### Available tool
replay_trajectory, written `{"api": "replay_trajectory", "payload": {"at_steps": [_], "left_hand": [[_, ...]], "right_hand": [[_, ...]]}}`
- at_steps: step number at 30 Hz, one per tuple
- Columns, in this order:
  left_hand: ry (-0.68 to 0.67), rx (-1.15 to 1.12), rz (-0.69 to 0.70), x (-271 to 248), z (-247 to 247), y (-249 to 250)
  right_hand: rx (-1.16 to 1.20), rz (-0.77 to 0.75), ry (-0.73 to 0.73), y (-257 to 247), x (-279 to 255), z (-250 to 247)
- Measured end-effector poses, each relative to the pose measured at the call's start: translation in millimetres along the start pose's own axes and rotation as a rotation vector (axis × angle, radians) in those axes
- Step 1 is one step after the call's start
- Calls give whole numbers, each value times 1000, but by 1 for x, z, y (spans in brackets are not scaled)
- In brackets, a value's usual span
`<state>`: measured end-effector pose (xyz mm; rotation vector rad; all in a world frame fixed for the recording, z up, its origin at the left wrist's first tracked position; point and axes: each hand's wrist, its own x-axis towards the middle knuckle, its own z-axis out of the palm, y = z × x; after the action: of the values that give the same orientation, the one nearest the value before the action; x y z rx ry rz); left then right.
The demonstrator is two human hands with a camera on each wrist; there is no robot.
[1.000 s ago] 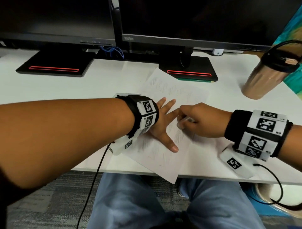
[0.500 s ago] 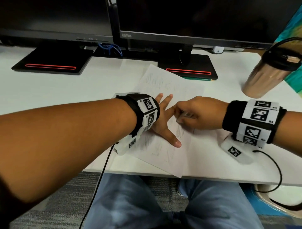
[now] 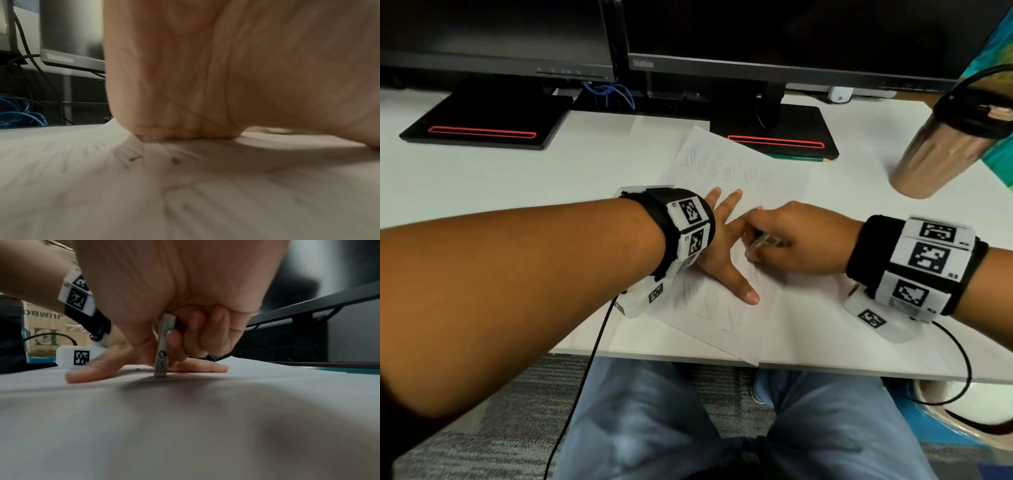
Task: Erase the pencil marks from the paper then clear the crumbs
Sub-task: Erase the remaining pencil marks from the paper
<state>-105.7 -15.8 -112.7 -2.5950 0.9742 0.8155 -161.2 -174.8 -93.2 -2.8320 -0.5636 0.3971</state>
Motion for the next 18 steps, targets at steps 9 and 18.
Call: {"api": "replay_trajectory", "payload": {"at_steps": [9,18], "left_hand": [[7,-9,3,0,2,-1],[10,-12,-1,-2,0,0]], "right_hand": [[112,58,28,5,2,-2],[132,61,50,5,2,-1]]}}
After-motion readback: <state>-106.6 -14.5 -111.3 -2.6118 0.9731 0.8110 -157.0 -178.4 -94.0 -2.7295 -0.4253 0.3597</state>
